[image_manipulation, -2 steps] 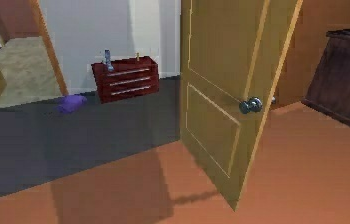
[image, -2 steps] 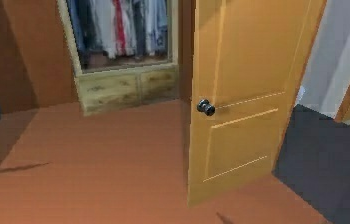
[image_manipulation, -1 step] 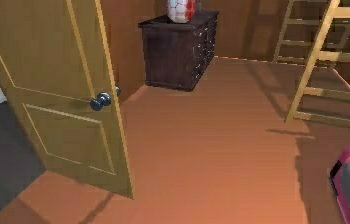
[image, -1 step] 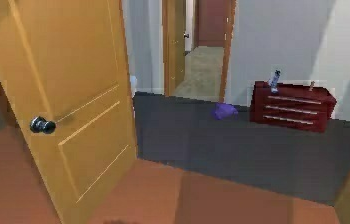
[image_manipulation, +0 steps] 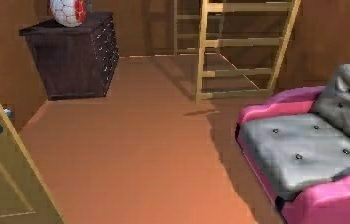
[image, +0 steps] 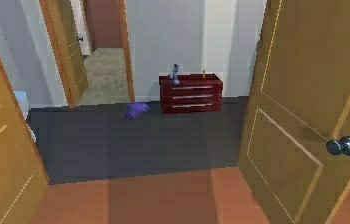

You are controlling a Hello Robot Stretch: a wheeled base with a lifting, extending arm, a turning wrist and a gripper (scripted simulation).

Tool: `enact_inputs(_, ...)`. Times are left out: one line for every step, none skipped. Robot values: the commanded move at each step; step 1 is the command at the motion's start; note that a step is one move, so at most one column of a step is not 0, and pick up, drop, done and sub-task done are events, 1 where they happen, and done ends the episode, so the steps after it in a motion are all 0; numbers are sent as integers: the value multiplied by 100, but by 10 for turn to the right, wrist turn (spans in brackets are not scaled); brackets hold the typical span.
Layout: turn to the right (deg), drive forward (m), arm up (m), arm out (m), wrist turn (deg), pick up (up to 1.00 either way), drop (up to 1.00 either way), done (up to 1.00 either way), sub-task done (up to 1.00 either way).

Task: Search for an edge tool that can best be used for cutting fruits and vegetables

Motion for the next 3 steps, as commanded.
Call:
enact_inputs(0, 100, 0, 0, 0, 0, 0, 0, 0)
enact_inputs(0, 95, 0, 0, 0, 0, 0, 0, 0)
enact_inputs(390, 0, 0, 0, 0, 0, 0, 0, 0)
